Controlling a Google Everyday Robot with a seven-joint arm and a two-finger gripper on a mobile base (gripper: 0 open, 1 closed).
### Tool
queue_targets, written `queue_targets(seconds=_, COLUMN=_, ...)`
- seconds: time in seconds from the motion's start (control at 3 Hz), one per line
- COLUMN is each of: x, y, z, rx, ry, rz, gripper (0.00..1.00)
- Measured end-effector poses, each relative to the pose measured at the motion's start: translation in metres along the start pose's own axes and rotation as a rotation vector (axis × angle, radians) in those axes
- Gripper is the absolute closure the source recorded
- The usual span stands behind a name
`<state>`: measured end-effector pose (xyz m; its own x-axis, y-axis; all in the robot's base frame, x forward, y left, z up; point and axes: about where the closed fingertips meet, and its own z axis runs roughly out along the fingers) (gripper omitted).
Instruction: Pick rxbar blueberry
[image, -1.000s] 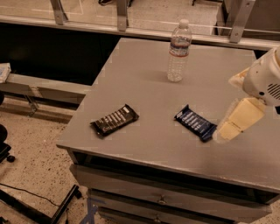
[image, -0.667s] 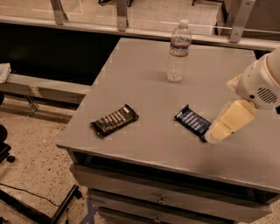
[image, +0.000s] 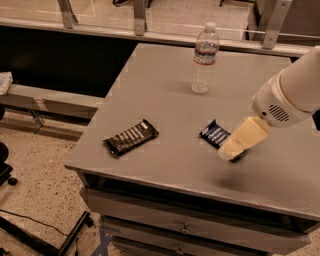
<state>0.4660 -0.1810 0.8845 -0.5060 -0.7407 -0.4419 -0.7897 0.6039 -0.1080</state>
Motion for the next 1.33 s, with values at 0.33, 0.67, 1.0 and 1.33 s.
queue_targets(seconds=0.33, x=0.006, y=-0.009, z=0.016, rx=0.027, ry=0.010, rz=0.066, gripper=0.00)
queue_targets(seconds=0.67, x=0.014, y=-0.014, z=0.031, rx=0.045, ry=0.015, rz=0.121, gripper=0.00)
queue_targets(seconds=1.0, x=0.012, y=-0.003, z=0.053, rx=0.039, ry=0.037, rz=0.167, gripper=0.00)
queue_targets(seconds=1.33, x=0.006, y=0.002, z=0.056, rx=0.035, ry=0.046, rz=0.162, gripper=0.00)
